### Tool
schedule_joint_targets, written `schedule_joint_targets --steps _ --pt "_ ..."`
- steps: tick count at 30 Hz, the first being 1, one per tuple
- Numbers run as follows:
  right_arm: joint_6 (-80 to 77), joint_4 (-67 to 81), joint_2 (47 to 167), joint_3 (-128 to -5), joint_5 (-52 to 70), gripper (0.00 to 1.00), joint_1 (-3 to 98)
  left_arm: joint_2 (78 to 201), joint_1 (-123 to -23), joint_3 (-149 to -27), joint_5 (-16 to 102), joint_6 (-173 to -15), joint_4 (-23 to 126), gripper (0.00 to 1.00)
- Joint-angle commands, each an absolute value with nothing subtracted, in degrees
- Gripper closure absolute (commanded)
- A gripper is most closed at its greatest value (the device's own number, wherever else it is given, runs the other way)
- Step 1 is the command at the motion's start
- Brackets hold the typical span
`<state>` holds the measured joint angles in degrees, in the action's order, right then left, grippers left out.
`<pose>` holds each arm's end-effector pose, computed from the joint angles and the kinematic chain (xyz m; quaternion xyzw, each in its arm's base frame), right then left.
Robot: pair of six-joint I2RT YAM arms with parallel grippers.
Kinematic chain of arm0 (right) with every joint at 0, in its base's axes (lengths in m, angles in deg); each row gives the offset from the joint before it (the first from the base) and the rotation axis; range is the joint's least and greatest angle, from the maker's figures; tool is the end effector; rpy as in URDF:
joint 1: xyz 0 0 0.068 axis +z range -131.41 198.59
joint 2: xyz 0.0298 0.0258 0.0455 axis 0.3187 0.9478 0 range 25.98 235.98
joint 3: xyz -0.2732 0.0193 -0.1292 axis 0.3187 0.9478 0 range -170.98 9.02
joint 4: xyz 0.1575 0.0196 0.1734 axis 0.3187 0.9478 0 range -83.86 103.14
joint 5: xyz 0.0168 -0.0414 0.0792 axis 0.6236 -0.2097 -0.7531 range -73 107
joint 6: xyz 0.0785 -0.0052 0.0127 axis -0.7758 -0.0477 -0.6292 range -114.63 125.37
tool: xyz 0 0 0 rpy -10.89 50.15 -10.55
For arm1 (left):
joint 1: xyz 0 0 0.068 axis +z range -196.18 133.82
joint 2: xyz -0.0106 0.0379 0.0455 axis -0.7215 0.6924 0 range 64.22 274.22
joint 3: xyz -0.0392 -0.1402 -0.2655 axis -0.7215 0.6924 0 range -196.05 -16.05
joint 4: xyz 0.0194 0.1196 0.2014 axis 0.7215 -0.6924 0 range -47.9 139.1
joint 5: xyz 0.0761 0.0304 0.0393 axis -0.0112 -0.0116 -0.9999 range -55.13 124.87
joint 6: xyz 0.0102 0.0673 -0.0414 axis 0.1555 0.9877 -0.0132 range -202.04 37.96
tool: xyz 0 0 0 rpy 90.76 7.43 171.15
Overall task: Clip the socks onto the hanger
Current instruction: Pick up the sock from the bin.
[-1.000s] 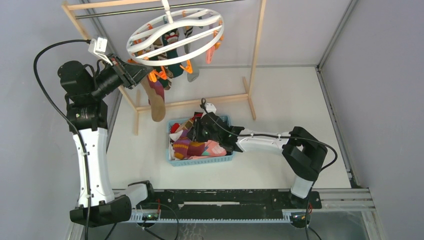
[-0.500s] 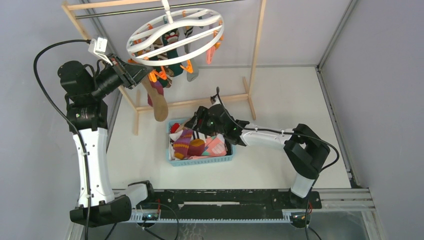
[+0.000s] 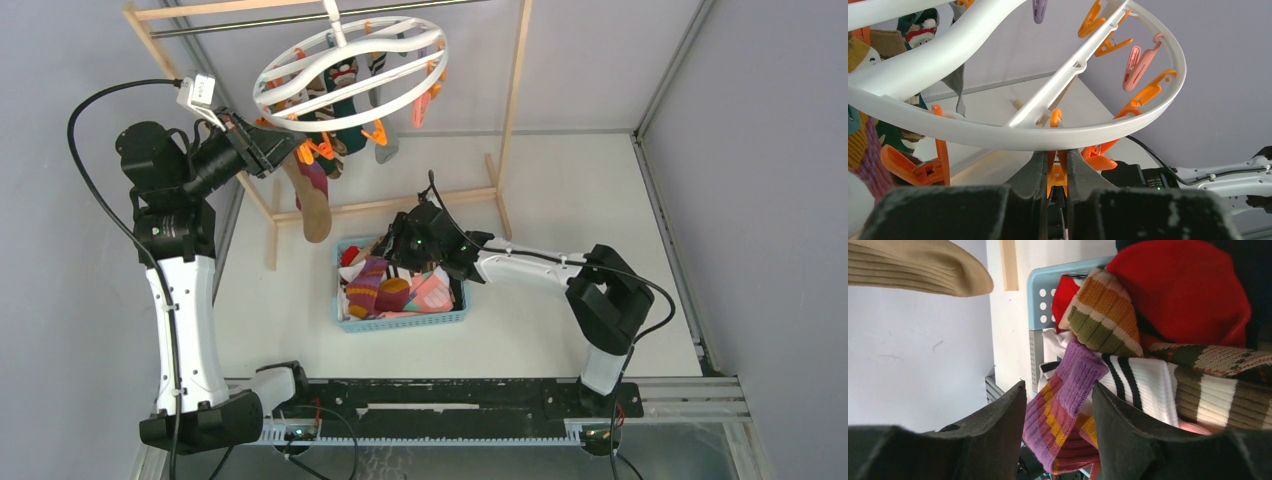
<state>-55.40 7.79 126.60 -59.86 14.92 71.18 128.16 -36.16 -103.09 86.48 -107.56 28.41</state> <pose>0.2466 0.3267 0.2619 0.0542 0.8786 0.4050 0.2471 0.1892 -0.0211 0.5235 0.1091 0.6892 -0.3861 0.6033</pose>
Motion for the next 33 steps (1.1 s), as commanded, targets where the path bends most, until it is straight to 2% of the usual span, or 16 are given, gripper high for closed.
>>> schedule_joint_targets --steps 1,10,14,18,20,23,28,29,33 --pt "-56.93 12.73 128.82 -64.71 14.27 0.43 71.07 126.38 -36.51 -104.86 86.93 -107.77 27.83 0.86" --pt "-57.75 17.99 130.73 -68.36 16.01 0.5 71.46 126.44 -36.66 -104.8 87.03 -107.95 27.83 0.86" --pt "-58.52 20.09 130.53 -68.41 16.91 0.47 71.41 126.37 -36.61 -104.99 87.08 -107.91 27.82 0.86" --pt "-59.74 18.71 131.25 -68.41 16.39 0.49 71.13 126.49 -36.74 -104.78 87.08 -107.97 27.89 0.86" --pt "-60.1 18.04 131.32 -68.42 16.48 0.56 71.06 126.4 -36.7 -104.71 87.14 -107.83 27.83 0.86" --pt "-58.67 15.34 130.37 -68.0 17.0 0.74 71.43 126.36 -36.69 -104.68 87.12 -107.86 27.76 0.86" --pt "-50.98 4.95 125.47 -64.72 21.76 0.97 72.36 126.11 -36.69 -104.69 87.18 -107.61 27.29 0.86" --pt "-48.61 0.4 123.6 -63.67 21.67 1.0 72.45 126.01 -36.69 -104.71 87.16 -107.41 27.03 0.86" --pt "-38.88 -13.93 118.59 -59.71 15.52 1.0 72.1 126.26 -36.72 -105.65 87.56 -107.35 26.19 0.86"
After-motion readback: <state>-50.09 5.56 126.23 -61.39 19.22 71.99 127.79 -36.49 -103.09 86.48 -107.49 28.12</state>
